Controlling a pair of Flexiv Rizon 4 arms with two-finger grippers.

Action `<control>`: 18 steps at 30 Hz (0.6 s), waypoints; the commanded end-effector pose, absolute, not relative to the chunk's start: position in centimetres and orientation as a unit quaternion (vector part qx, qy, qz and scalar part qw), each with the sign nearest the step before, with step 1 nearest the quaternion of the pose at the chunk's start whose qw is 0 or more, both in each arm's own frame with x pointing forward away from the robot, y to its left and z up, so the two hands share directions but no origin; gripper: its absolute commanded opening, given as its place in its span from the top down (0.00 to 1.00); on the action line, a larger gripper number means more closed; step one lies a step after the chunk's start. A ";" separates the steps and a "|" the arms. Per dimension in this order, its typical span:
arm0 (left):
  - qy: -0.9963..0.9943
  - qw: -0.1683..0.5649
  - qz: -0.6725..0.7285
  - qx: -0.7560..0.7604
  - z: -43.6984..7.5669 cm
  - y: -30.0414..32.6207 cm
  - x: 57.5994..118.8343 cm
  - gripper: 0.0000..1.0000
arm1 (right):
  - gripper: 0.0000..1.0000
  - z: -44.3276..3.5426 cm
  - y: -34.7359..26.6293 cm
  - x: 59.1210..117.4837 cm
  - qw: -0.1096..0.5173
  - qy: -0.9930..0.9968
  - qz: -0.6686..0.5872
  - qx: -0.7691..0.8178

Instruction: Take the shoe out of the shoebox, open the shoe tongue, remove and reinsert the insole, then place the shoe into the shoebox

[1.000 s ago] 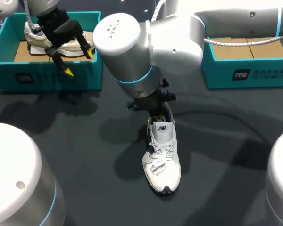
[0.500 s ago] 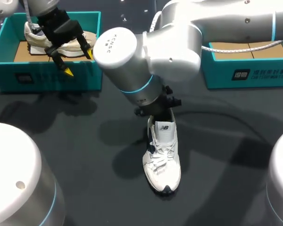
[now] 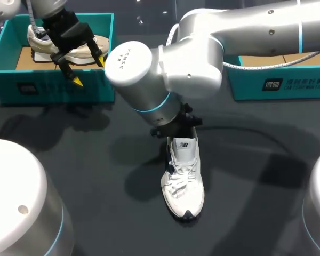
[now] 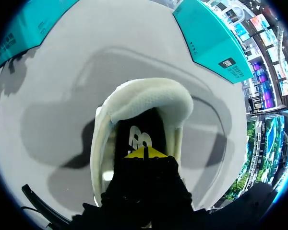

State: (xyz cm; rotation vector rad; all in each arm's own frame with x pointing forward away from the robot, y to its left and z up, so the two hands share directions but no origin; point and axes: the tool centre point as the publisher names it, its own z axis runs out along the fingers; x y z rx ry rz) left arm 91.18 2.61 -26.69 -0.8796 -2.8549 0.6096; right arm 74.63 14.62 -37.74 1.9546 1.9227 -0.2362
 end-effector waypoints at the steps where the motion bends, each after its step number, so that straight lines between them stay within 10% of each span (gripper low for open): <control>1: -0.936 0.045 0.199 -0.288 -26.7 2.7 91.1 0.00 | 1.00 -36.3 15.5 74.1 0.216 0.674 -0.119 0.696; 18: -0.936 0.045 0.199 -0.288 -26.7 2.7 91.1 0.00 | 1.00 -39.9 13.0 73.9 0.202 0.656 -0.175 0.706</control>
